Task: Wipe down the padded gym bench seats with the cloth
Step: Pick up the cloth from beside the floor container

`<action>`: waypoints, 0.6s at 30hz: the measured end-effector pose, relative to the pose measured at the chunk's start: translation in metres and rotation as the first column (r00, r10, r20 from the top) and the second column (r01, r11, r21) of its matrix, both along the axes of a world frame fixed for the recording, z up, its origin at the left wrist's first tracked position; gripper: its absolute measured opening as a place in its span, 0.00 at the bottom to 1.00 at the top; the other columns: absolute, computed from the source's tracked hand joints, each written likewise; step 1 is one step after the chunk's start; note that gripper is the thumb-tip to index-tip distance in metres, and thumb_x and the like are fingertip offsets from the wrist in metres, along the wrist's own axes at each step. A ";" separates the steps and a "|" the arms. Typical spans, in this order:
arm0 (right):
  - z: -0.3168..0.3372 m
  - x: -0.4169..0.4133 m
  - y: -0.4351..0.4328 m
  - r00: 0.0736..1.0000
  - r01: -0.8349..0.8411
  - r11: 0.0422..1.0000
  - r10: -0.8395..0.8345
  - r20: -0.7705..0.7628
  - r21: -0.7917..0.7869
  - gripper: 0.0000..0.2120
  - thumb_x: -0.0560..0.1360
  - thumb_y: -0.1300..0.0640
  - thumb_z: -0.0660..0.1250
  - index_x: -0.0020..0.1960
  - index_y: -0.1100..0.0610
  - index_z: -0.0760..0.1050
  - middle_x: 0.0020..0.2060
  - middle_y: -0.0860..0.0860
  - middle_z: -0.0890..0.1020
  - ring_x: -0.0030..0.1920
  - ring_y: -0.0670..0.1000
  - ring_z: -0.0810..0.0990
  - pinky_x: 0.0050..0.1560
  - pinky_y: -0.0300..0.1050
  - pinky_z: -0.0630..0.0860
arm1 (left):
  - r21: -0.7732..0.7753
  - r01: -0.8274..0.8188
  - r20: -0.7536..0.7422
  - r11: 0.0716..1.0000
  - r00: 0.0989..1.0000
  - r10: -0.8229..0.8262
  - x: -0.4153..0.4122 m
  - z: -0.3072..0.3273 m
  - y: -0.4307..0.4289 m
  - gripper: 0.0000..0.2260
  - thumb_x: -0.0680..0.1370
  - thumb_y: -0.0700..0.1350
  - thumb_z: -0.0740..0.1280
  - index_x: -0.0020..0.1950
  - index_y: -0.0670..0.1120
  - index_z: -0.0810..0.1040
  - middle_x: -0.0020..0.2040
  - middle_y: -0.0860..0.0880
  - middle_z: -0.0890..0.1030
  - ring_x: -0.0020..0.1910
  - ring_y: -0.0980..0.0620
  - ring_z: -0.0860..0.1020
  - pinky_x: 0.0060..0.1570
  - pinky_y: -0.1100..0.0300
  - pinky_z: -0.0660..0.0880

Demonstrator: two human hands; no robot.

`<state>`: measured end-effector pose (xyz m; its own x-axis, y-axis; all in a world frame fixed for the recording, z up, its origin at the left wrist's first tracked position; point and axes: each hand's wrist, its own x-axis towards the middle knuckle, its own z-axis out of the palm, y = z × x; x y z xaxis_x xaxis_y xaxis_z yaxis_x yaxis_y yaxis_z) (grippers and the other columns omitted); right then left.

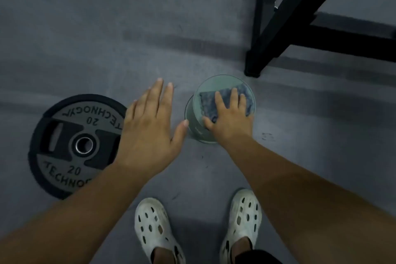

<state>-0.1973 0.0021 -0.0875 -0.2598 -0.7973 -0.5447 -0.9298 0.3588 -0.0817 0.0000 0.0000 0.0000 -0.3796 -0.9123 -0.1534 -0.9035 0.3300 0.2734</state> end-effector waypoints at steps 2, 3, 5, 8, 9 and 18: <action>-0.006 0.001 0.000 0.998 -0.008 0.997 0.003 -0.062 -0.082 0.32 0.79 0.40 0.58 0.80 0.44 0.53 0.79 0.57 0.51 0.78 0.61 0.51 0.71 0.63 0.60 | -0.002 -0.005 -0.011 1.000 1.000 0.005 -0.001 -0.006 -0.005 0.33 0.81 0.61 0.54 0.81 0.46 0.51 0.81 0.44 0.54 0.78 0.42 0.58 0.74 0.43 0.57; -0.009 0.001 -0.001 0.997 -0.012 0.989 0.000 -0.080 -0.151 0.27 0.79 0.45 0.60 0.77 0.47 0.61 0.76 0.58 0.59 0.74 0.62 0.58 0.66 0.60 0.66 | -0.007 -0.003 0.003 1.000 1.000 0.003 0.000 -0.009 -0.007 0.34 0.81 0.61 0.54 0.81 0.46 0.51 0.81 0.43 0.54 0.78 0.42 0.58 0.74 0.43 0.57; -0.012 -0.001 -0.006 0.998 -0.024 0.971 0.011 -0.054 -0.236 0.18 0.77 0.55 0.63 0.66 0.53 0.71 0.66 0.58 0.68 0.66 0.62 0.67 0.54 0.53 0.70 | -0.002 0.007 0.024 1.000 1.000 -0.007 -0.001 -0.013 -0.010 0.34 0.81 0.61 0.53 0.81 0.46 0.51 0.81 0.44 0.54 0.78 0.42 0.57 0.74 0.44 0.56; 0.007 -0.006 -0.011 0.998 0.015 0.970 -0.001 0.055 -0.241 0.11 0.76 0.60 0.62 0.58 0.57 0.71 0.57 0.59 0.70 0.59 0.61 0.69 0.45 0.50 0.64 | -0.009 0.022 0.023 1.000 1.000 -0.022 -0.006 -0.003 -0.012 0.33 0.81 0.60 0.54 0.81 0.46 0.51 0.81 0.43 0.54 0.78 0.42 0.57 0.74 0.44 0.56; 0.017 -0.009 -0.009 0.996 0.037 0.965 -0.016 0.085 -0.258 0.10 0.76 0.60 0.62 0.57 0.58 0.71 0.56 0.59 0.70 0.58 0.60 0.69 0.44 0.49 0.63 | -0.012 0.027 0.027 1.000 0.999 -0.027 -0.008 0.004 -0.012 0.33 0.81 0.60 0.54 0.81 0.45 0.51 0.81 0.43 0.54 0.78 0.42 0.58 0.74 0.44 0.57; 0.208 -0.051 0.049 0.963 0.237 0.833 -0.134 0.234 -0.500 0.10 0.74 0.59 0.65 0.53 0.59 0.70 0.56 0.57 0.72 0.54 0.57 0.71 0.39 0.47 0.64 | 0.067 0.203 0.015 0.977 0.979 -0.204 -0.080 0.140 0.001 0.33 0.78 0.61 0.60 0.80 0.51 0.56 0.79 0.44 0.57 0.74 0.40 0.63 0.65 0.39 0.68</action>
<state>-0.2483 0.0507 0.1207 -0.3697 -0.9218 -0.1164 -0.7998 0.3795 -0.4650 -0.0797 0.0010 0.1396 -0.5520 -0.8042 -0.2203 -0.8254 0.4895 0.2811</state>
